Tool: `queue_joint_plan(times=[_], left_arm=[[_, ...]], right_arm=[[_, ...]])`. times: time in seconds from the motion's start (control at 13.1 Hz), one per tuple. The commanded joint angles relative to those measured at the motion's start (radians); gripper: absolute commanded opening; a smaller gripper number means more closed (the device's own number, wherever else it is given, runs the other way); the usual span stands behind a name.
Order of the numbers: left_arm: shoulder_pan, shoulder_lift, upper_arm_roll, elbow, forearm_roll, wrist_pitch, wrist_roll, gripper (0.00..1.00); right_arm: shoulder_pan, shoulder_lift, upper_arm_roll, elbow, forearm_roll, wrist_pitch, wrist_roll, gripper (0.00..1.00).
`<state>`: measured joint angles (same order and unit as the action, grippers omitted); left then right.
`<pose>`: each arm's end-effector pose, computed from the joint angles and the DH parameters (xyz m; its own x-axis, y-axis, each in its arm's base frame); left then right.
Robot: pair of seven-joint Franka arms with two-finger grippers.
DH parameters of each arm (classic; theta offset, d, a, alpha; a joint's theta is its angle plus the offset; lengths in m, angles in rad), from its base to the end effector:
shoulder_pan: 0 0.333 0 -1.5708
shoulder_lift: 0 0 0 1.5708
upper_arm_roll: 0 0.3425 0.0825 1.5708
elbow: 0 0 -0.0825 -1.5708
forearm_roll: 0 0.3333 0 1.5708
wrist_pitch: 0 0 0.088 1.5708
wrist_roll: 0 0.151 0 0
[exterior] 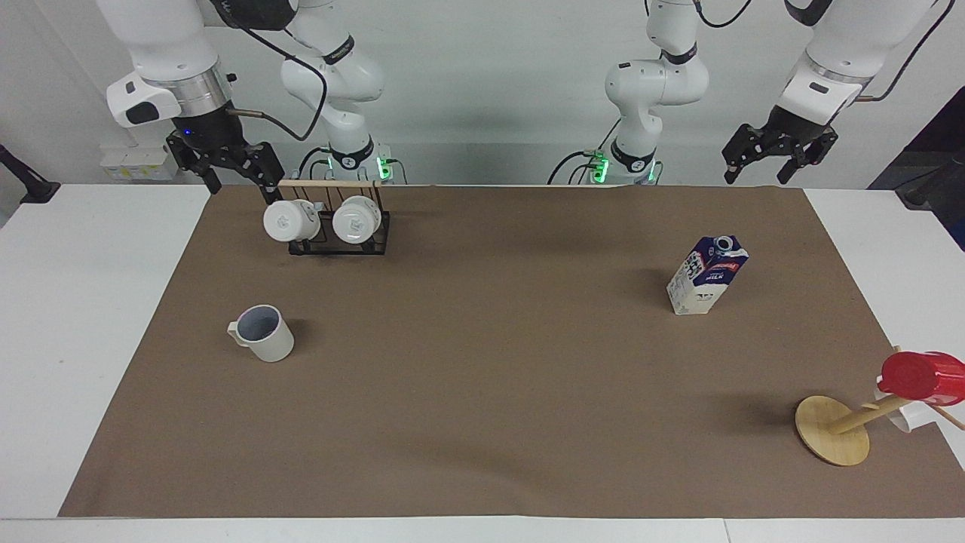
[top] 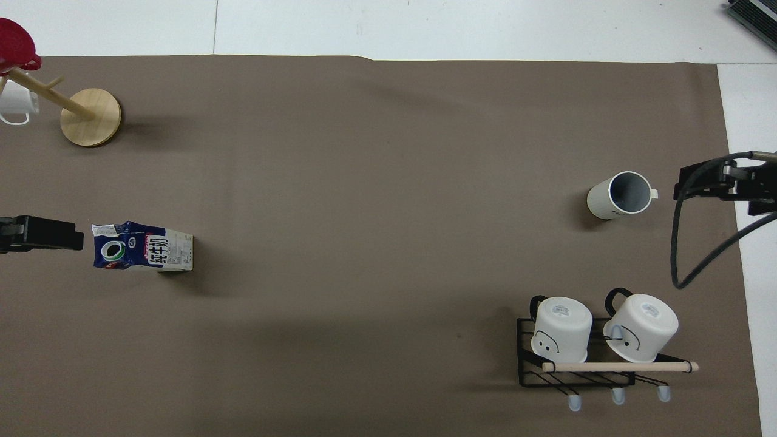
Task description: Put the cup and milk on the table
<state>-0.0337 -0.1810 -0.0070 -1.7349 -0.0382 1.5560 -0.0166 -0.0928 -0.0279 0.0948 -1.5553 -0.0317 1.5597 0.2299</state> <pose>0.4391 -0.0240 0.6222 0.9997 -0.0246 0.0015 -0.0246 -0.9990 0.0369 0.4952 -0.0031 0.6265 0.9733 -0.2261 0.0391 -0.2272 -0.9735 0.0261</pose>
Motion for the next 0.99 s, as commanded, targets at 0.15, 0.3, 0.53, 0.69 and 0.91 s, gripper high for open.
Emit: queue_joint_plan(times=[0.15, 0.3, 0.53, 0.69, 0.91], left_arm=[[-0.025, 0.003, 0.015, 0.012, 0.014, -0.019, -0.014, 1.0], [-0.025, 0.003, 0.015, 0.012, 0.014, -0.019, -0.014, 1.0], [-0.023, 0.003, 0.016, 0.015, 0.014, -0.017, -0.013, 1.0], [-0.014, 0.003, 0.016, 0.015, 0.014, -0.019, -0.011, 1.0], [-0.008, 0.003, 0.018, 0.015, 0.014, -0.019, -0.011, 1.0]], right_arm=[[-0.001, -0.004, 0.0, -0.002, 0.001, -0.007, -0.017, 1.0], [-0.001, -0.004, 0.0, -0.002, 0.003, -0.009, -0.014, 1.0], [-0.002, -0.003, -0.001, 0.0, 0.003, -0.009, -0.009, 1.0], [-0.002, -0.003, -0.001, 0.001, 0.003, -0.013, -0.011, 1.0], [-0.005, -0.003, -0.003, 0.001, 0.003, -0.013, -0.017, 1.0]])
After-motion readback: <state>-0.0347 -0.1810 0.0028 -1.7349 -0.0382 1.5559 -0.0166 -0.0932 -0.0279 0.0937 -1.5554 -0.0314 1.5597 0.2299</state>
